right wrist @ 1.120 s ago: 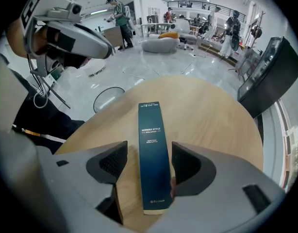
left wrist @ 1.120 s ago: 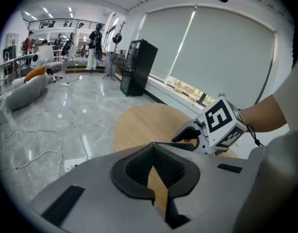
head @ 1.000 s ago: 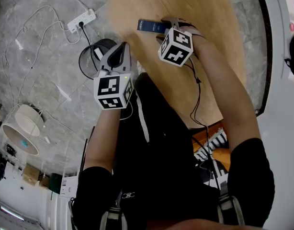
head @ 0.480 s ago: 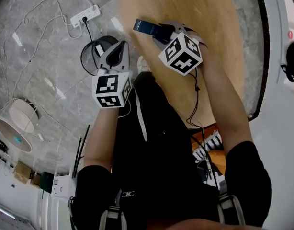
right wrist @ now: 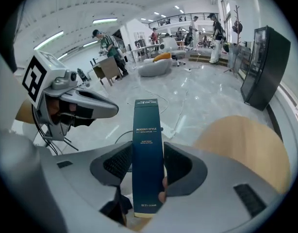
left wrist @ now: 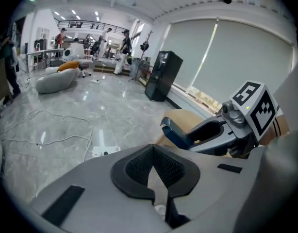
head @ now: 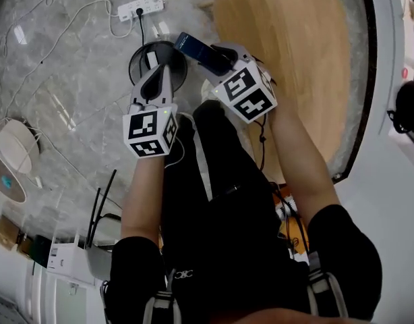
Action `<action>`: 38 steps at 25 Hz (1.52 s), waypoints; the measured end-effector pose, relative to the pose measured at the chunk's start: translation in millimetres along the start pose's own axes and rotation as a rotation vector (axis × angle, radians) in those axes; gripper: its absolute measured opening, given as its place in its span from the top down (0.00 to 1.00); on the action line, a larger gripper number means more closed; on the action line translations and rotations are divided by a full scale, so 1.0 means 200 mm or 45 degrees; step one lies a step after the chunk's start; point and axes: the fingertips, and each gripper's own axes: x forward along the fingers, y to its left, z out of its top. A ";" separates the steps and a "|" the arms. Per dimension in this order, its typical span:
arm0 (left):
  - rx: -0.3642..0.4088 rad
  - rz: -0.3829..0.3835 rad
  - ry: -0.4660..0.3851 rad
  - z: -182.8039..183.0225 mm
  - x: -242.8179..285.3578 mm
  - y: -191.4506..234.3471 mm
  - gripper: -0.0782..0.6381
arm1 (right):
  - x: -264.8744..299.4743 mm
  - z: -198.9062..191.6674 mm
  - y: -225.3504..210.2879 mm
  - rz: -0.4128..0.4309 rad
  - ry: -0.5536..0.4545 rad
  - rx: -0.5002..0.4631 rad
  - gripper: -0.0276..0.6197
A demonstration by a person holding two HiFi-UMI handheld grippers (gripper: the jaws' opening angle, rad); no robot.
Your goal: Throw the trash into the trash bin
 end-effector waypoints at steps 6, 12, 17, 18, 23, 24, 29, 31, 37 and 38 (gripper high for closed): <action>-0.128 0.100 0.014 -0.22 -0.18 0.40 0.87 | 0.41 0.00 0.29 0.074 0.051 0.339 0.64; -0.211 0.151 0.048 -0.43 -0.28 0.80 0.88 | 0.87 -0.15 0.46 -0.031 0.185 0.675 0.64; -0.252 0.166 0.079 -0.56 -0.29 1.01 0.87 | 1.20 -0.34 0.52 -0.133 0.366 0.748 0.64; -0.266 0.163 0.084 -0.58 -0.28 1.02 0.88 | 1.25 -0.37 0.53 -0.135 0.396 0.734 0.64; -0.291 0.131 0.095 -0.69 -0.20 1.05 0.88 | 1.44 -0.48 0.51 -0.183 0.443 0.679 0.64; -0.294 0.128 0.102 -0.71 -0.19 1.06 0.87 | 1.46 -0.47 0.50 -0.188 0.426 0.674 0.62; -0.293 0.128 0.120 -0.76 -0.17 1.04 0.88 | 1.42 -0.40 0.46 -0.251 0.289 0.610 0.69; -0.315 0.131 0.109 -0.74 -0.18 1.02 0.87 | 1.34 -0.33 0.41 -0.354 0.211 0.533 0.94; -0.334 0.166 -0.004 -0.54 -0.27 0.92 0.88 | 1.05 -0.02 0.37 -0.347 -0.078 0.429 0.94; -0.333 0.171 -0.027 -0.49 -0.29 0.90 0.88 | 0.97 0.04 0.37 -0.338 -0.132 0.414 0.94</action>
